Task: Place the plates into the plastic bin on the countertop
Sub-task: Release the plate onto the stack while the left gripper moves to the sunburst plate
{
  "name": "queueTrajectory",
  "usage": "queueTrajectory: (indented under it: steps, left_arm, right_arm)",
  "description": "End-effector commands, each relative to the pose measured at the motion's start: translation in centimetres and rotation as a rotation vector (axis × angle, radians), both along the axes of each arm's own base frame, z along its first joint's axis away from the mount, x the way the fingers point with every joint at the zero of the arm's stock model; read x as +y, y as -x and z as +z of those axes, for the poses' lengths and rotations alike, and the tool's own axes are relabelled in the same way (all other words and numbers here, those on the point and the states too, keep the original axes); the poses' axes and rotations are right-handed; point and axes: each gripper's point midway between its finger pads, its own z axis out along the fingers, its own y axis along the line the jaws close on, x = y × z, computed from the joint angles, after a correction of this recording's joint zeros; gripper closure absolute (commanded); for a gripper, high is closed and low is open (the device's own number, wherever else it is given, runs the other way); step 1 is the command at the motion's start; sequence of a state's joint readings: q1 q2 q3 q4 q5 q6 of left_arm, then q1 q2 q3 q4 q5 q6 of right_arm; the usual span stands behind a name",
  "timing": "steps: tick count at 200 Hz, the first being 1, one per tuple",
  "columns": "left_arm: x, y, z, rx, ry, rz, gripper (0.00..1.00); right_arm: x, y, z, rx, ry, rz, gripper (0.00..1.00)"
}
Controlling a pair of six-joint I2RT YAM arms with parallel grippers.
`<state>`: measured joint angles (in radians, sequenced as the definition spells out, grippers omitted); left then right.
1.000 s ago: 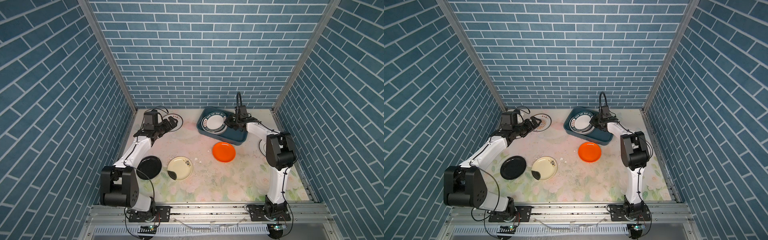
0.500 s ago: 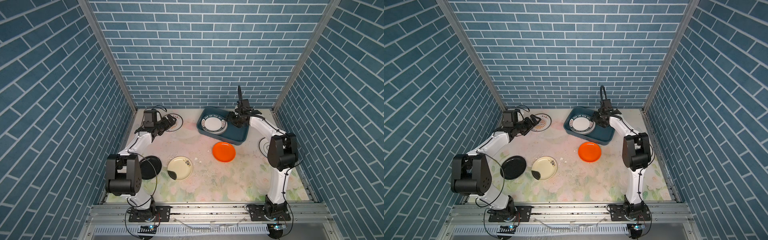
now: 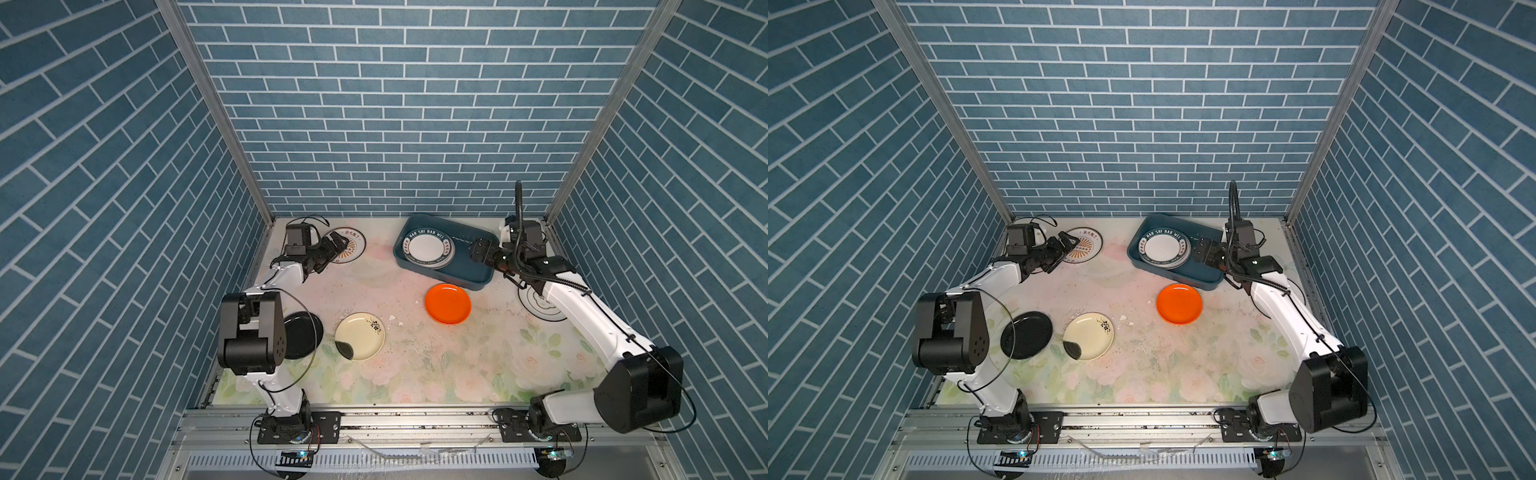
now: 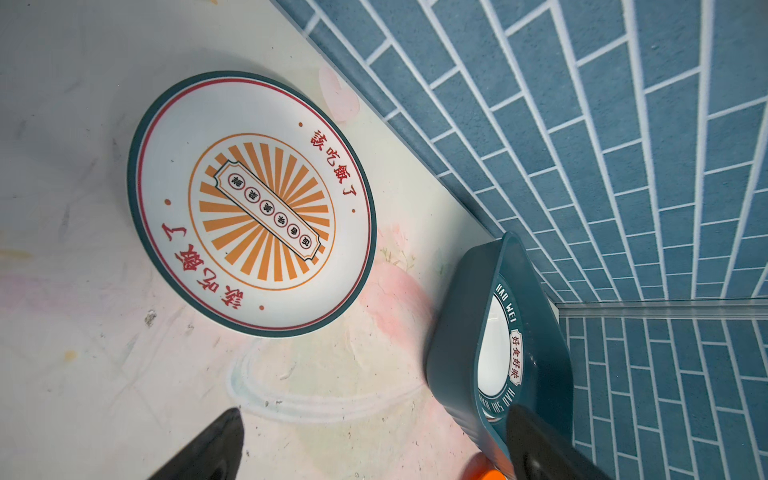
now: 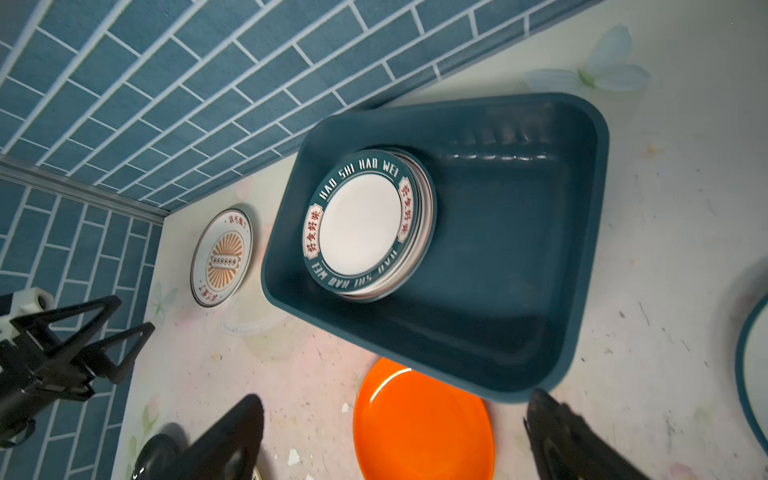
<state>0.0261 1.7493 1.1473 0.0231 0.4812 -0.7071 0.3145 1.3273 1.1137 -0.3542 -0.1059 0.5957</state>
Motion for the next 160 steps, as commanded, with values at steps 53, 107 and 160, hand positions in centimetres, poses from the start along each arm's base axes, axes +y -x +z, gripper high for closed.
queueTrajectory:
  steps: [53,107,160]
  left_arm:
    - [2.3,-1.9,-2.5,0.016,0.005,0.062,0.00]
    - [2.7,-4.3,-4.5,0.018,0.031,0.090,0.06]
    - [2.6,-6.2,-7.3,0.027,0.127,0.120,0.22]
  right_arm:
    - [-4.4,2.6,3.0,-0.176,0.007,-0.149,0.02]
    - [-4.1,3.1,3.7,-0.185,-0.019,-0.128,0.02]
    - [-4.2,2.6,2.4,-0.148,0.000,-0.135,0.02]
